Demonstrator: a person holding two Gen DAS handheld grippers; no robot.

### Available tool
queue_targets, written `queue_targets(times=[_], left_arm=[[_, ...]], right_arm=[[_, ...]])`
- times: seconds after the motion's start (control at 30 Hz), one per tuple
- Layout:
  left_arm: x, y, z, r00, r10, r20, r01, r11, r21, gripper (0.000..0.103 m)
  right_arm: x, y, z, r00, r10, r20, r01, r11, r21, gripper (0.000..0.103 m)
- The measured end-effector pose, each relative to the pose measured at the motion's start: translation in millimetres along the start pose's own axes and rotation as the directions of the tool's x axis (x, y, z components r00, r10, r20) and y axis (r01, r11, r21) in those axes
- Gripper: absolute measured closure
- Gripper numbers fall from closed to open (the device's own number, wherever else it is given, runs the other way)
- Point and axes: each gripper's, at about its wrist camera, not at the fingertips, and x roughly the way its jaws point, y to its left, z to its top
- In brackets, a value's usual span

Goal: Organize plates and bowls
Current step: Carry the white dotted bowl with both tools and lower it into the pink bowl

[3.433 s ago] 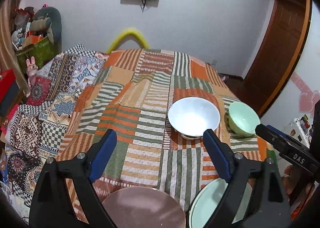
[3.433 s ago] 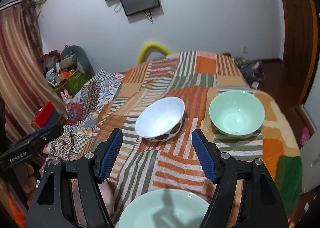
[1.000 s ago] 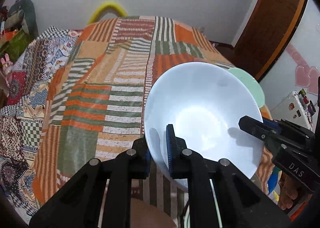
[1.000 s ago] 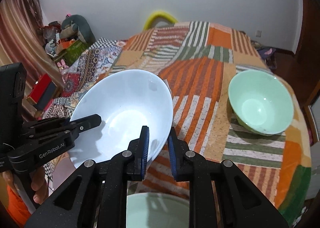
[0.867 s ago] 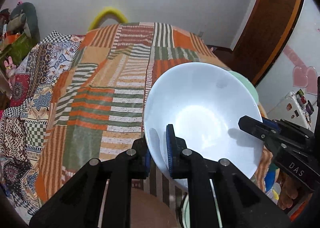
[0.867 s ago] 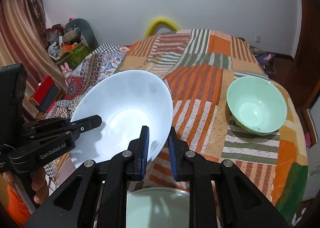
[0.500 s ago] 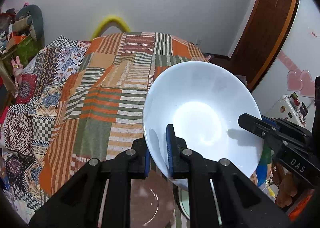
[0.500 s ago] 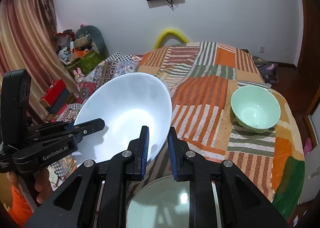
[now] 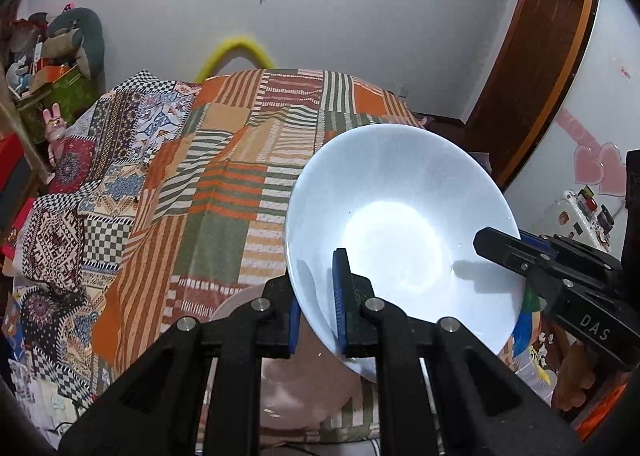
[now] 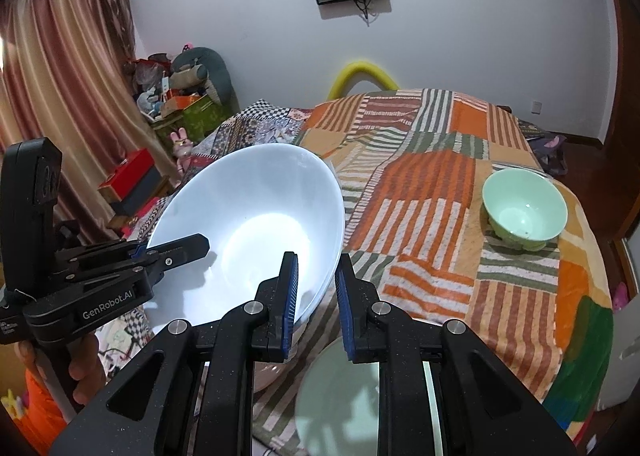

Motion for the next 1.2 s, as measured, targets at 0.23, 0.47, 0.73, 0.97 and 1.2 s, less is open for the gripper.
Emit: queue_targets(times=[0.23, 0.47, 0.73, 0.97, 1.2], left_arm=[[-6, 11, -15, 1.000, 0.015, -0.012, -0.015, 1.000, -0.016, 0.090], [-3, 27, -31, 0.999, 0.021, -0.034, -0.023, 0.998, -0.058, 0.090], [9, 41, -47, 0.997, 0.030, -0.077, -0.037, 0.994, -0.101, 0.090], [26, 53, -61, 0.990, 0.053, -0.132, -0.069, 0.990, -0.120, 0.090], [42, 63, -77, 0.981, 0.072, -0.182, -0.098, 0.986, -0.138, 0.090]], right_arm=[[0, 12, -8, 1.000, 0.016, -0.012, -0.017, 1.000, -0.024, 0.086], [7, 27, -15, 0.999, 0.015, -0.042, -0.017, 0.998, -0.053, 0.085], [24, 36, -26, 0.995, 0.022, -0.098, -0.028, 0.998, -0.060, 0.085], [44, 40, -39, 0.986, 0.030, -0.165, -0.038, 0.998, -0.046, 0.085], [64, 45, -51, 0.973, 0.026, -0.230, -0.038, 0.998, -0.048, 0.085]])
